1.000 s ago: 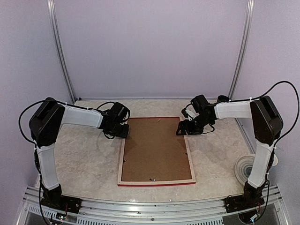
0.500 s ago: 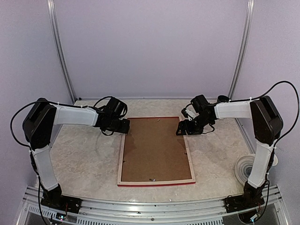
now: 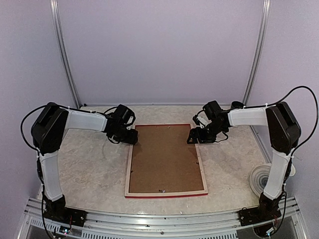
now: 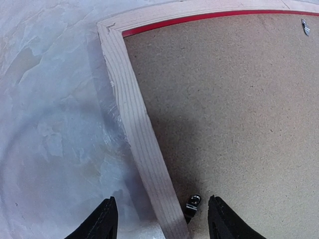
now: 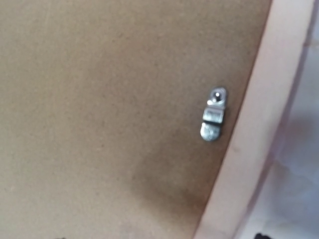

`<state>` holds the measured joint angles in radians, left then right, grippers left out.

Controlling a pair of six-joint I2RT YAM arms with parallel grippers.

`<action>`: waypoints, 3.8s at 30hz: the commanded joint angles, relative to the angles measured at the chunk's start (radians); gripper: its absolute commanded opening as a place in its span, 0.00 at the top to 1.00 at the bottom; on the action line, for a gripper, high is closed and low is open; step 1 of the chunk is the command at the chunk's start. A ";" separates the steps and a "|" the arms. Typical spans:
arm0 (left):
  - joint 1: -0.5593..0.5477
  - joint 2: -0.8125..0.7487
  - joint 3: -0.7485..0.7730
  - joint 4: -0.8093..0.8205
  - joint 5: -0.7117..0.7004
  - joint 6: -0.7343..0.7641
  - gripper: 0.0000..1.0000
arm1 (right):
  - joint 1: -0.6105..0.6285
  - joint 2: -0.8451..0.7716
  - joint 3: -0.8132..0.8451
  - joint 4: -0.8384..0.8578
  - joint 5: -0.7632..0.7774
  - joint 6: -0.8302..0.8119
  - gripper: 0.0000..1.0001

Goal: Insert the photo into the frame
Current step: Press the fastener onto the backboard.

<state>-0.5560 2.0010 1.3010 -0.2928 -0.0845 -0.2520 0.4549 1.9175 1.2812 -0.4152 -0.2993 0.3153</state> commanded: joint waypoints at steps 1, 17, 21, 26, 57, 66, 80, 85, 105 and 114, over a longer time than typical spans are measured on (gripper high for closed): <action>0.002 0.027 0.032 -0.026 0.027 0.041 0.39 | -0.005 0.015 -0.009 0.006 -0.014 -0.007 0.20; 0.016 0.048 0.075 -0.095 0.010 0.080 0.47 | 0.000 0.047 -0.013 -0.027 -0.006 -0.019 0.24; 0.018 0.051 0.077 -0.100 0.011 0.083 0.51 | 0.002 0.050 -0.017 -0.034 0.021 -0.023 0.25; 0.018 0.056 0.079 -0.105 0.012 0.086 0.58 | 0.006 0.056 -0.012 -0.044 0.038 -0.027 0.30; -0.003 0.034 0.041 -0.095 -0.029 0.024 0.87 | 0.021 0.077 0.017 -0.078 0.133 -0.045 0.45; -0.019 0.024 0.009 -0.079 -0.095 -0.039 0.95 | 0.021 0.074 0.017 -0.077 0.134 -0.046 0.45; -0.021 -0.054 -0.034 0.008 -0.070 -0.084 0.64 | 0.021 0.074 0.019 -0.074 0.122 -0.045 0.44; -0.018 -0.096 -0.052 0.062 -0.046 -0.112 0.49 | 0.021 0.073 0.019 -0.074 0.119 -0.045 0.43; 0.041 -0.134 -0.243 0.318 0.130 -0.159 0.17 | -0.001 0.010 0.046 -0.055 0.044 -0.015 0.29; 0.071 -0.113 -0.291 0.421 0.209 -0.166 0.01 | -0.025 0.012 0.117 -0.062 0.082 0.006 0.27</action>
<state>-0.4946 1.8748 1.0294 0.0319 0.0628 -0.4149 0.4454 1.9556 1.3407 -0.4698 -0.2329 0.3061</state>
